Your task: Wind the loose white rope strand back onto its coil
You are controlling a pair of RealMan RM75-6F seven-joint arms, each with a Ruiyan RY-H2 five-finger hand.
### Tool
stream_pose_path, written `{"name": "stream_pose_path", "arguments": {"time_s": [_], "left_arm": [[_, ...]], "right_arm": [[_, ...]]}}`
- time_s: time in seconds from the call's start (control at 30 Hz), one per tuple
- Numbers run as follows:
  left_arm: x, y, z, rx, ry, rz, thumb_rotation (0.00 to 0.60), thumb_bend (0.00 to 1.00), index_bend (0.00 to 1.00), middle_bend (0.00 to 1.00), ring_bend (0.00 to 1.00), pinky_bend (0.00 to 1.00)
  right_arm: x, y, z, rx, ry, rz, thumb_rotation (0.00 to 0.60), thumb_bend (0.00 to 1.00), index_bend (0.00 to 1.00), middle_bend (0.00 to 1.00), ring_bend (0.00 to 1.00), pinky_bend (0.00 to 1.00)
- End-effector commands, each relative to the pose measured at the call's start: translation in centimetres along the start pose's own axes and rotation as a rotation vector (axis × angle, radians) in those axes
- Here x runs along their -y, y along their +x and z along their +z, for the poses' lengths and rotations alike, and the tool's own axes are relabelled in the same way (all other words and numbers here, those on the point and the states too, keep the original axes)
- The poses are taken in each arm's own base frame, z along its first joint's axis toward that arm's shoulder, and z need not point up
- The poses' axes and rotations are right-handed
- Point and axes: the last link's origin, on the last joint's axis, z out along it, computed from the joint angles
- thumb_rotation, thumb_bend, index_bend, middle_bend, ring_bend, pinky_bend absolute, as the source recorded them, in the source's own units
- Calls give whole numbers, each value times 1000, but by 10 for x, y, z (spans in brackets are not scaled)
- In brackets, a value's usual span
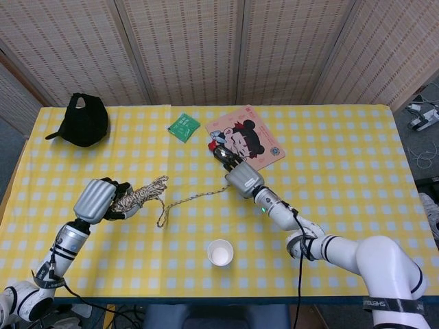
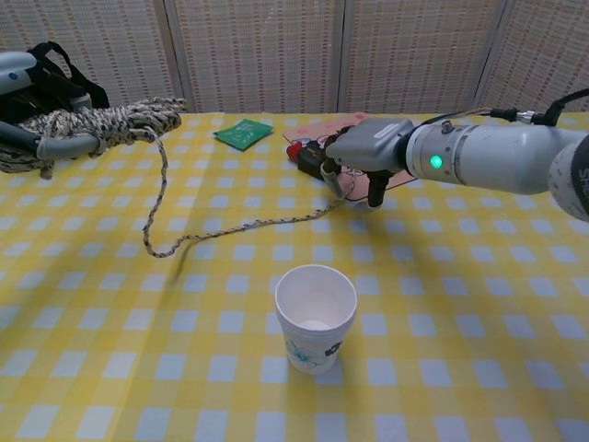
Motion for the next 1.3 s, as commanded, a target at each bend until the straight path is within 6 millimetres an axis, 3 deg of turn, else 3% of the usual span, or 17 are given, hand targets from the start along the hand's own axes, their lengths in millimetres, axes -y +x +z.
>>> {"name": "stream_pose_path", "arguments": {"time_s": [0.03,0.37,1.3], "left_arm": [[1,0,-1,0,5,-2,386,358,780,813,652,532],[8,1,-8,0,31,-5,400,358,780,813,652,532],[12,0,-10,2,43,-15,401,358,780,813,652,532]], "right_arm": [[8,-4,11,7,-7,2,600,294,433,151,0,0],[18,-1,28,-15,-23,23,600,294,435,151,0,0],[18,-7,40,6,-49,0,600,296,507,167,0,0]]}}
